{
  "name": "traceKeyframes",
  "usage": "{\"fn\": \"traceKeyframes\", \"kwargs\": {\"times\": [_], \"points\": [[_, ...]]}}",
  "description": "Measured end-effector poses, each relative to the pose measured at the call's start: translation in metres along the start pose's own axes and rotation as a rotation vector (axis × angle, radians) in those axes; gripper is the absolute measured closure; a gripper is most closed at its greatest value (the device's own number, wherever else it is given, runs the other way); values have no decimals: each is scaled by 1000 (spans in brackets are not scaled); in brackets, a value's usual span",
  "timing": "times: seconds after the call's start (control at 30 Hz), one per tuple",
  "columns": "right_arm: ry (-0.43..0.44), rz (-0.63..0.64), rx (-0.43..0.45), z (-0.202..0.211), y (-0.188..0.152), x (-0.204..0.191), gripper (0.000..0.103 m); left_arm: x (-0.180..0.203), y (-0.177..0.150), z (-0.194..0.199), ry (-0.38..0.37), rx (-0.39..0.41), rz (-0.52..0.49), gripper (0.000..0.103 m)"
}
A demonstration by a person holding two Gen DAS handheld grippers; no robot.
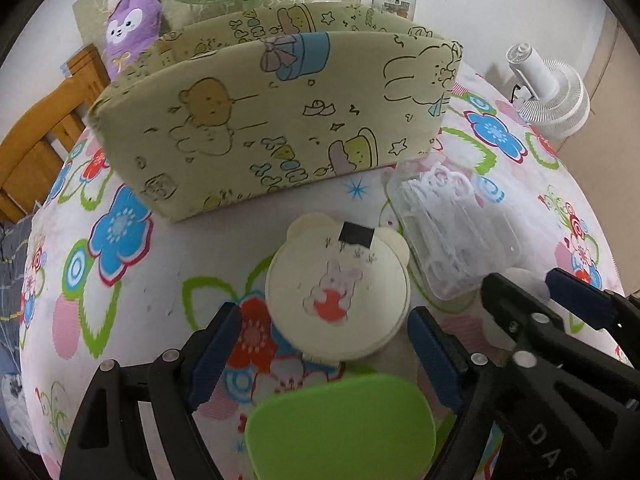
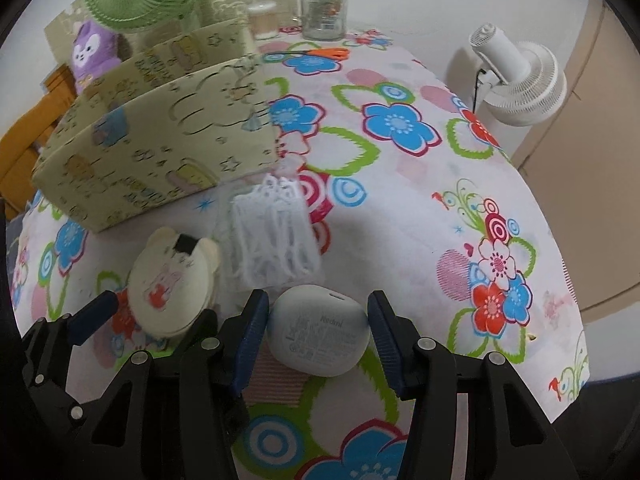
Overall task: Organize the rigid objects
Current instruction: 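Close the left tool on the bear container while the right tool grasps the white oval case, then lift the bear container with the left tool while the right tool carries the oval case toward the box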
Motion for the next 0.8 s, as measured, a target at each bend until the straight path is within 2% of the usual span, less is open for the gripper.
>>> {"fn": "traceKeyframes", "kwargs": {"times": [0.3, 0.37, 0.43, 0.8], "points": [[-6, -39, -6, -11, 12, 7, 48, 5, 17, -10, -7, 19, -50, 15], [-4, -43, -6, -12, 12, 8, 48, 7, 18, -11, -14, 27, -59, 17], [-3, -44, -6, -12, 12, 8, 48, 12, 17, -9, -36, 31, -76, 26], [11, -37, 0, -5, 10, 6, 49, 9, 14, 4, -13, 23, -56, 27]]}}
Point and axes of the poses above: each gripper's, at about its wrist camera, not at the fingertips, and z roughly against the way its jaws point, x to its right, y to its top, the point moved 8 cm from there along -z, roughly the way its jaws point, and after that the axes turned 11 degrees about -z, right-handed, at the moved point
